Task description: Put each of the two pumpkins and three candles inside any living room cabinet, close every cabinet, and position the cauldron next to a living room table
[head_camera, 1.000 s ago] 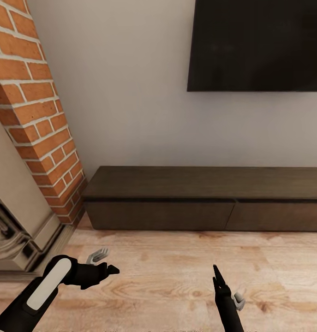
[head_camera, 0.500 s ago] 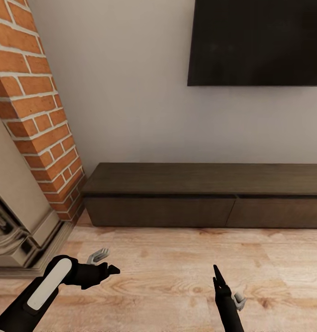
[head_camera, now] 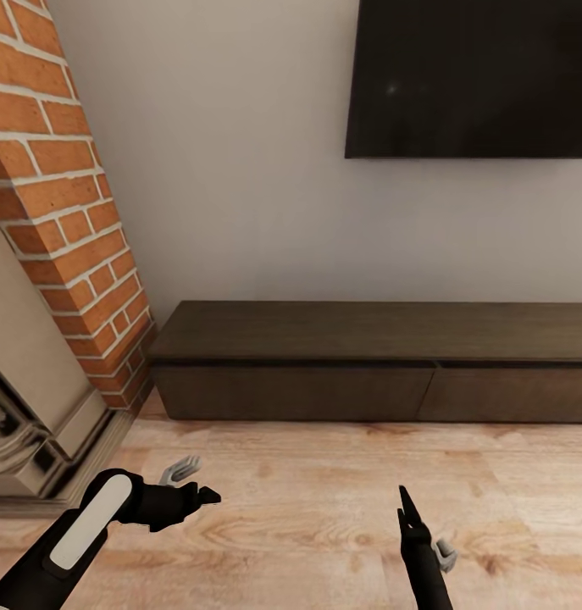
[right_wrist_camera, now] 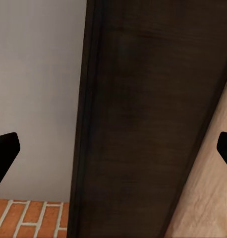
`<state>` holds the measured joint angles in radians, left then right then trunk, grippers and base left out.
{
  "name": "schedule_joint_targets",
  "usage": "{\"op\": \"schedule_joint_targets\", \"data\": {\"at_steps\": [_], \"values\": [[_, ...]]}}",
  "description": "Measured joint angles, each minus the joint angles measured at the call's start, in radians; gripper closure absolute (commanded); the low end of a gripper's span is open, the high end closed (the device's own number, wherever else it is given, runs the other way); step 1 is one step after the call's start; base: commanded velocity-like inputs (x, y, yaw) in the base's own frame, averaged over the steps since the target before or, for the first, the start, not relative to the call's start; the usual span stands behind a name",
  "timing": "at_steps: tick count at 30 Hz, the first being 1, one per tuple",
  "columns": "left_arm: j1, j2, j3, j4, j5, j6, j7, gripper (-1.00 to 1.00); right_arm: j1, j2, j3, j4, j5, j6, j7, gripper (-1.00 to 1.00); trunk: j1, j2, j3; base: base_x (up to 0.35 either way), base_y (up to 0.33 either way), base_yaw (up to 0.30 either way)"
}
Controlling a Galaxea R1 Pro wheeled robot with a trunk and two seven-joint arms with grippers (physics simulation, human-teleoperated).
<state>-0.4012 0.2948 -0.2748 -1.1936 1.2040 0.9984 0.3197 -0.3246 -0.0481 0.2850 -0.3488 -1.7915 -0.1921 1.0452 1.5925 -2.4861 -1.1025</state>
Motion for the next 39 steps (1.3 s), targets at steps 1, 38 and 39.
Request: {"op": "schedule_joint_targets", "data": {"at_steps": [1, 38, 39], "values": [[0.000, -0.001, 0.000, 0.000, 0.001, 0.000, 0.000, -1.00, 0.000, 0.000, 0.000, 0.000, 0.000, 0.000, -0.001, -1.00, 0.000, 0.000, 0.000, 0.208, 0.000, 0.000], [0.001, 0.025, -0.188, -0.007, 0.275, 0.002, 0.000, -1.00, 0.000, -0.003, 0.002, -0.006, -0.037, 0.000, 0.043, -1.00, 0.000, 0.000, 0.000, 0.180, 0.000, 0.000], [0.001, 0.031, -0.191, -0.011, 0.289, 0.002, 0.000, -1.00, 0.000, -0.003, 0.002, -0.006, -0.037, 0.000, 0.043, -1.00, 0.000, 0.000, 0.000, 0.011, 0.000, 0.000]]}}
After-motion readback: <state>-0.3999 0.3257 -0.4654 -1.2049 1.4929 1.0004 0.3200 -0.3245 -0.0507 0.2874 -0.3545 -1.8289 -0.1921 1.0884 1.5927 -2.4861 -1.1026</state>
